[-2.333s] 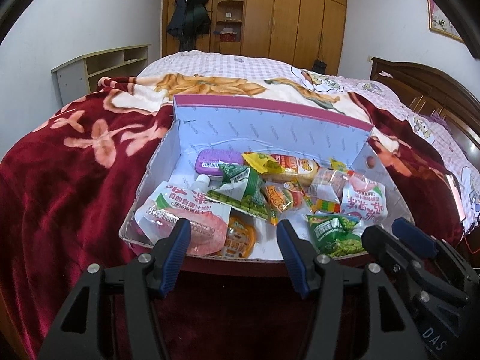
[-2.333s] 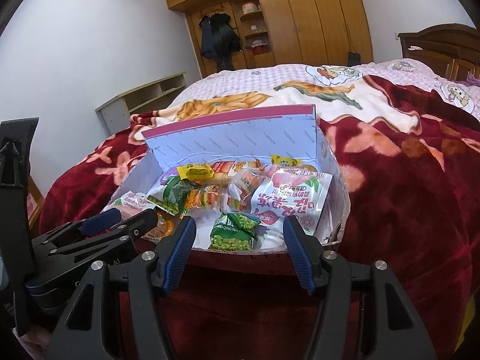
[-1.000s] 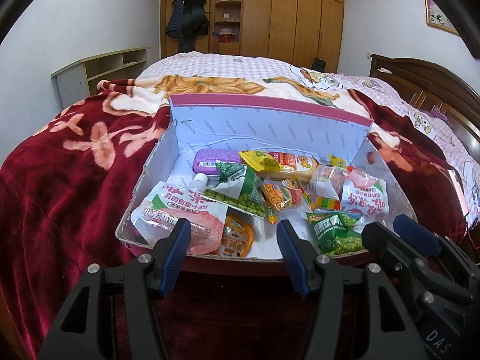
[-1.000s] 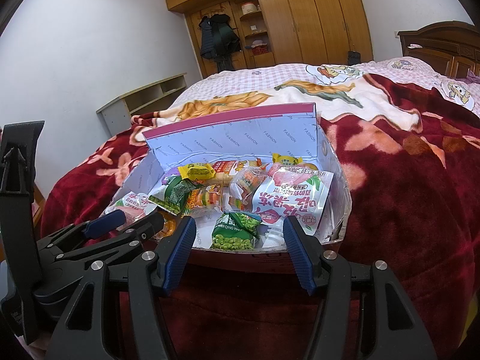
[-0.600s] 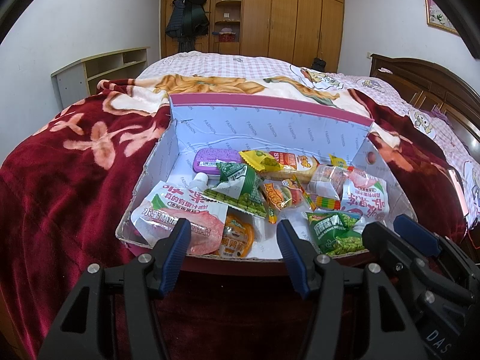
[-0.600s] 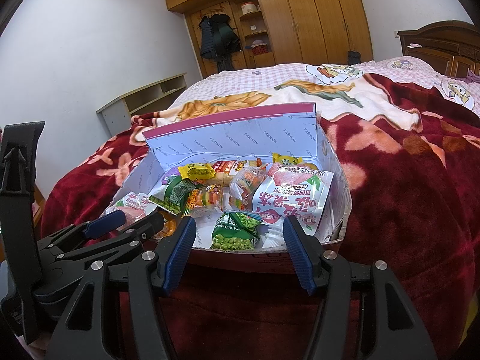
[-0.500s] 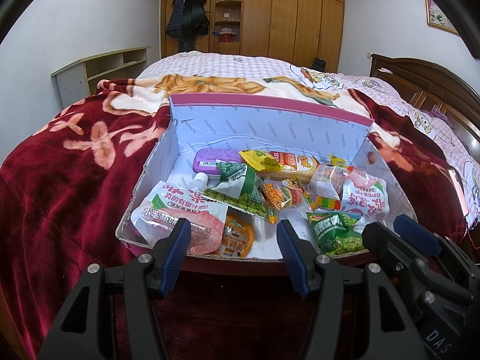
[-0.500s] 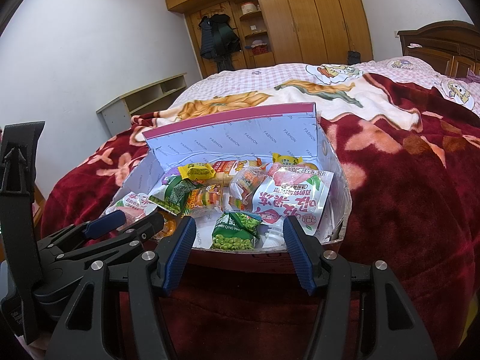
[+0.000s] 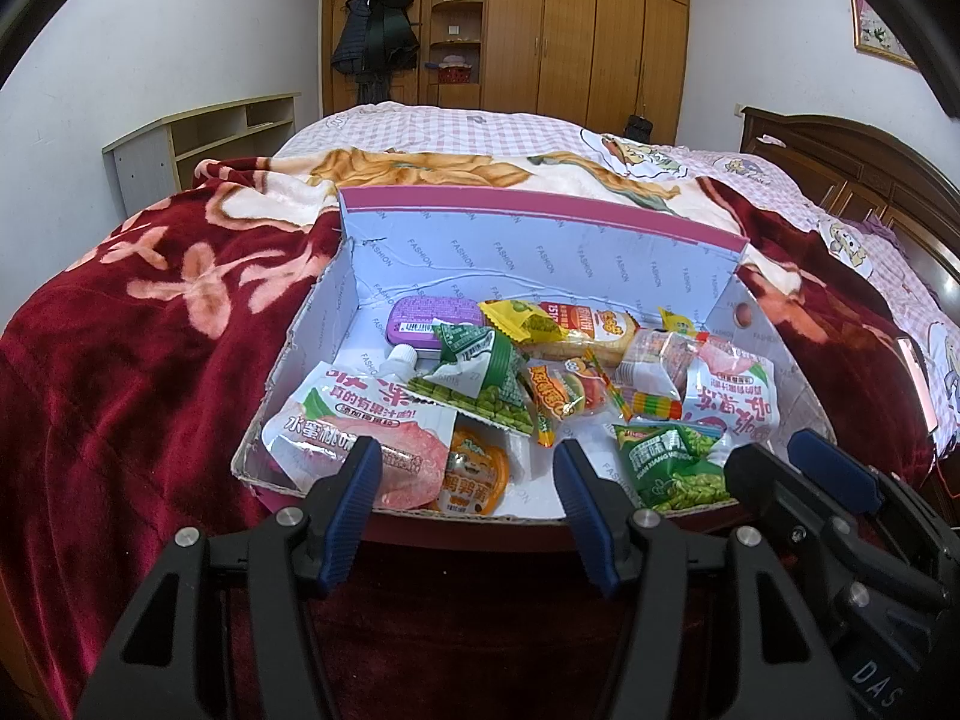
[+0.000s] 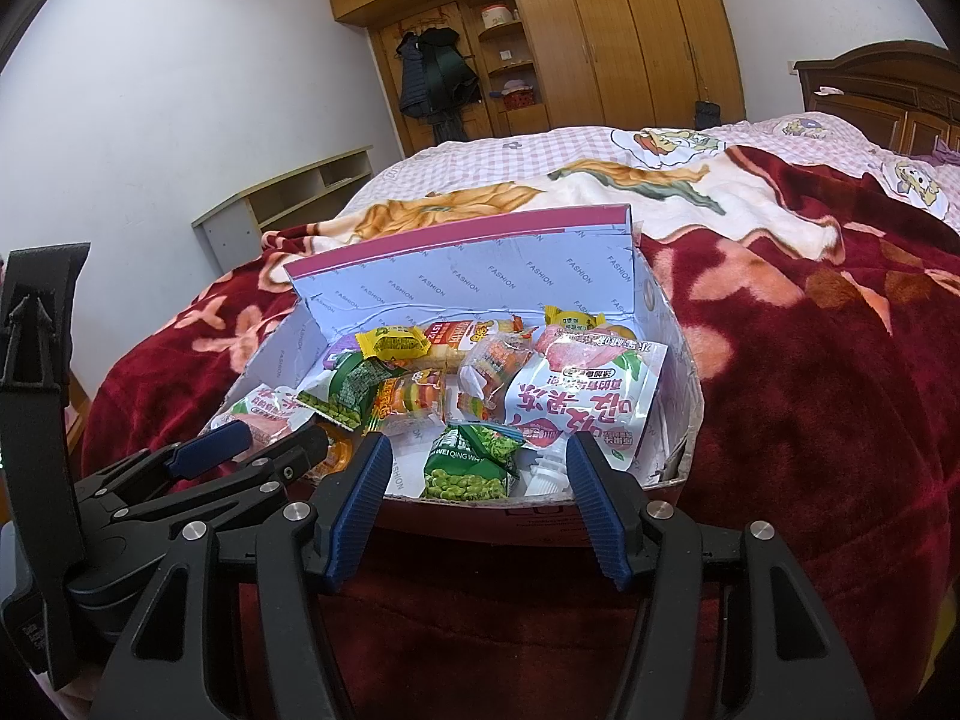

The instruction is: Organize snacks

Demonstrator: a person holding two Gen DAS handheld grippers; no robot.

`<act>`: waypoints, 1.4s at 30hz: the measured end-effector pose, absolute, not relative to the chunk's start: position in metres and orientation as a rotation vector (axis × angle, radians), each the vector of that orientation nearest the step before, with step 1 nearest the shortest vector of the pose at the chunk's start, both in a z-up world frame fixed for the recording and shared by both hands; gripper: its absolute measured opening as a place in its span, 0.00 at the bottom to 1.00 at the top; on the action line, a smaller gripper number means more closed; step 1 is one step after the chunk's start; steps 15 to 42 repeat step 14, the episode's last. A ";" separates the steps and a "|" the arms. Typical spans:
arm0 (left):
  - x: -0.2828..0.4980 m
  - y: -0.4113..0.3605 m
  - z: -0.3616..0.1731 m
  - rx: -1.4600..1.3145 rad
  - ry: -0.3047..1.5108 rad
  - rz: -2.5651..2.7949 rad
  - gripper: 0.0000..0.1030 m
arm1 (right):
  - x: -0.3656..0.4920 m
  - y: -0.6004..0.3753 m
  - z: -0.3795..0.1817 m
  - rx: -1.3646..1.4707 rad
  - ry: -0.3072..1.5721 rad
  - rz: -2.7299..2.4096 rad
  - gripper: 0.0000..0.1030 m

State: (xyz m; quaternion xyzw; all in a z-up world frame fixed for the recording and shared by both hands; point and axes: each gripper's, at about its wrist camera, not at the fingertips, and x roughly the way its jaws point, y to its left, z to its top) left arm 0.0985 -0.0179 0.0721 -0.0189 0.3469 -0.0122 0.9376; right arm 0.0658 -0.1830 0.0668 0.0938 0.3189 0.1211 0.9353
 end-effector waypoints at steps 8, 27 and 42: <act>0.099 -0.018 0.072 -0.037 0.709 -0.025 0.61 | 0.066 -0.183 0.067 0.191 0.652 0.248 0.60; 0.099 -0.018 0.072 -0.038 0.709 -0.025 0.61 | 0.066 -0.182 0.067 0.191 0.652 0.248 0.60; 0.099 -0.018 0.072 -0.038 0.709 -0.025 0.61 | 0.066 -0.182 0.067 0.191 0.652 0.248 0.60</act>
